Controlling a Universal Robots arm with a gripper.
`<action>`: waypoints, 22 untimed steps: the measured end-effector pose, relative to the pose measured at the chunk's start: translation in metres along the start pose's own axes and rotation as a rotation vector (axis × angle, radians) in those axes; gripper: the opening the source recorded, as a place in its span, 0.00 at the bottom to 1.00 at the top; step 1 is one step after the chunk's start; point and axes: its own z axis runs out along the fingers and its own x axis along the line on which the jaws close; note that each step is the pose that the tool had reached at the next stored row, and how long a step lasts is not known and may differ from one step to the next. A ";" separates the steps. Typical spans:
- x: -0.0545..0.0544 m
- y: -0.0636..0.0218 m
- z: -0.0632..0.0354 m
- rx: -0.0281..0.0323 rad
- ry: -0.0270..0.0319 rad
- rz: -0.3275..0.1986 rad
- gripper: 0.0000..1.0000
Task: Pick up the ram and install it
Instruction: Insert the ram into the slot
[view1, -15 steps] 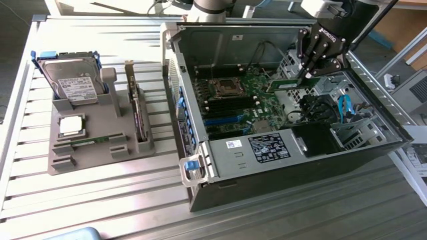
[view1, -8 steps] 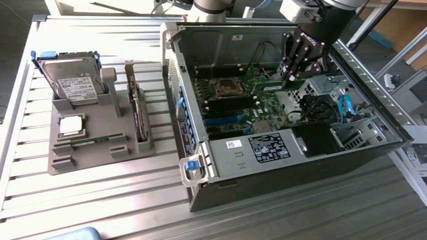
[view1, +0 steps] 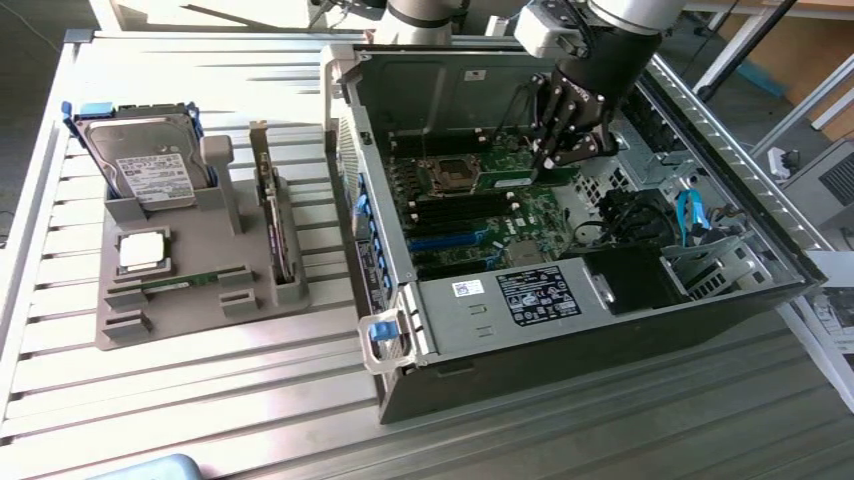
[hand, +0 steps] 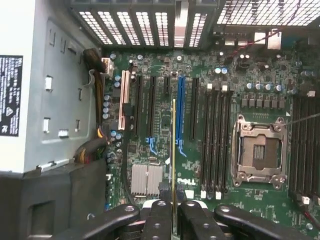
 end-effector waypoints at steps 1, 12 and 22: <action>-0.001 0.0022 0.0020 -0.0003 0.0011 0.003 0.14; -0.013 0.0105 0.0247 -0.0030 0.0011 0.035 0.14; -0.020 0.0136 0.0462 -0.0032 0.0050 0.037 0.14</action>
